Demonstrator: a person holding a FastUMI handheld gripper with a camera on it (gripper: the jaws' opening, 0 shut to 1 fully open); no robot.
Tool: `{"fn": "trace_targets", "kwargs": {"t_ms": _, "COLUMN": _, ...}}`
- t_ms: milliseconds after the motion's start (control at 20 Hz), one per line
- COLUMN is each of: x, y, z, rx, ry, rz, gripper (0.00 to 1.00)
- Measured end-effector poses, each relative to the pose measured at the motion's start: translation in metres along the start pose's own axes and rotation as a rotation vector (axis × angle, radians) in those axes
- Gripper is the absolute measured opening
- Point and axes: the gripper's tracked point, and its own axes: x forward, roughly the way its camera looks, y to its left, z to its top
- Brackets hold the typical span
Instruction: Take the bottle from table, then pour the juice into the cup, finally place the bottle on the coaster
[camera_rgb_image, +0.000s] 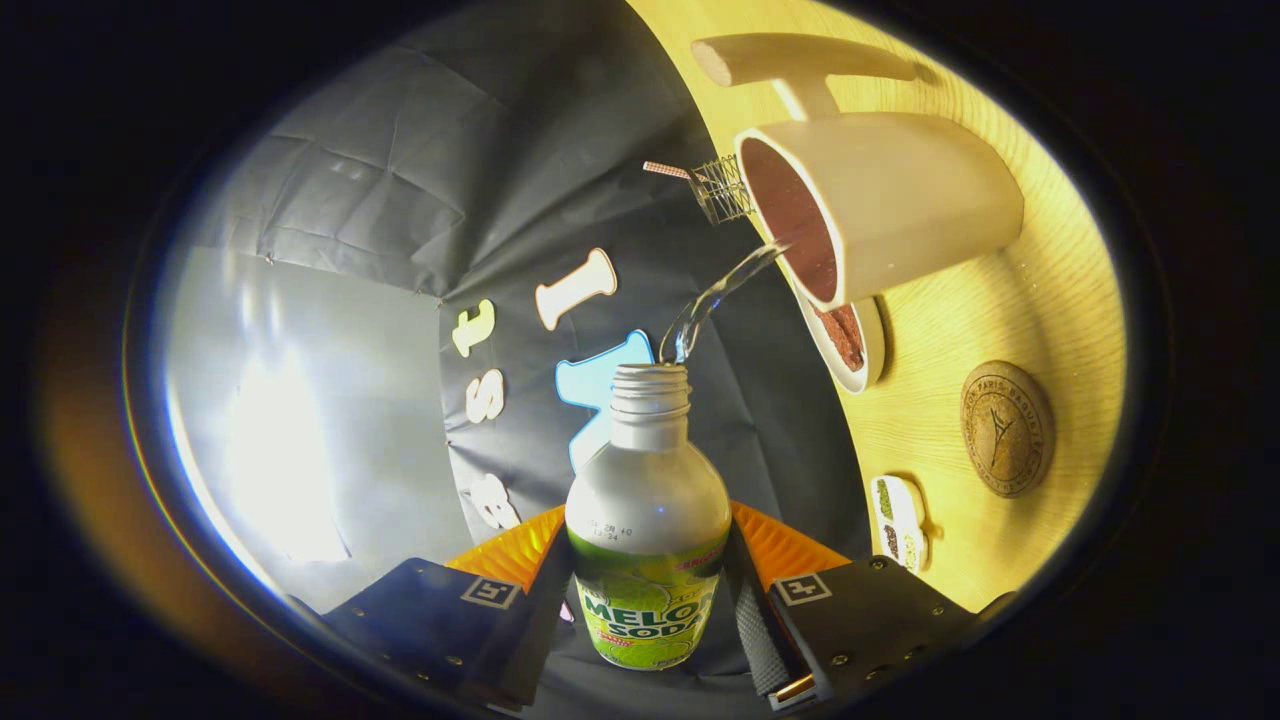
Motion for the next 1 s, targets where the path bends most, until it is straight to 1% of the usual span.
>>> {"fn": "trace_targets", "kwargs": {"t_ms": 400, "x": 0.004, "y": 0.015, "z": 0.003, "rx": 0.039, "ry": -0.028, "rz": 0.027, "gripper": 0.77}}
{"fn": "trace_targets", "kwargs": {"t_ms": 1000, "x": 0.004, "y": 0.022, "z": 0.011, "rx": 0.110, "ry": -0.081, "rz": 0.061, "gripper": 0.77}}
